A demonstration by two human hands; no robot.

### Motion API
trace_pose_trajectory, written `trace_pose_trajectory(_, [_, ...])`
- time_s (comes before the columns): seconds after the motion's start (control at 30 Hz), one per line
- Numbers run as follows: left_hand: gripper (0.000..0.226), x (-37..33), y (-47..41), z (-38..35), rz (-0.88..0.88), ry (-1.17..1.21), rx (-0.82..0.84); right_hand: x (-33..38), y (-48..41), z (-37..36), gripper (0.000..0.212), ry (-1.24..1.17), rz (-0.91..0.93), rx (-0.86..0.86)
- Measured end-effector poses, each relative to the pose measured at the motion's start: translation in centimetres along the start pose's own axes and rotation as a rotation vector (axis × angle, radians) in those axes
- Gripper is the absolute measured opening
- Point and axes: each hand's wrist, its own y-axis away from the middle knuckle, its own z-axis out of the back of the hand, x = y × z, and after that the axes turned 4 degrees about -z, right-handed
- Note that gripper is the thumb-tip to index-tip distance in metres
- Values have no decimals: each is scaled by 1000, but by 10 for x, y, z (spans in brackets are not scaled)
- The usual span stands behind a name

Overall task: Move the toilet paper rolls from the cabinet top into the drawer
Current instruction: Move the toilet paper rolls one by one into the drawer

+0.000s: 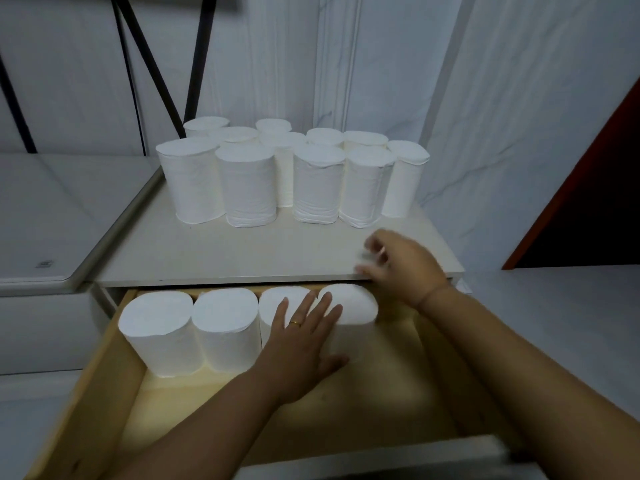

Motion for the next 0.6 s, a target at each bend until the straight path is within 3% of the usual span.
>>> trace_pose_trajectory(0.1, [81, 0, -1, -2, -10, -39, 3, 1, -46, 30, 58, 30, 57, -227])
trace_pose_trajectory(0.23, [78, 0, -2, -3, -10, -24, -5, -5, -102, 44, 82, 167, 18, -171])
trace_pose_trajectory(0.37, [77, 1, -2, -4, -22, -9, -19, -13, -128, 32, 84, 230, 7, -84])
trace_pose_trajectory(0.6, [77, 3, -3, -9, -30, -28, -40, -17, -136, 37, 67, 143, 55, -140])
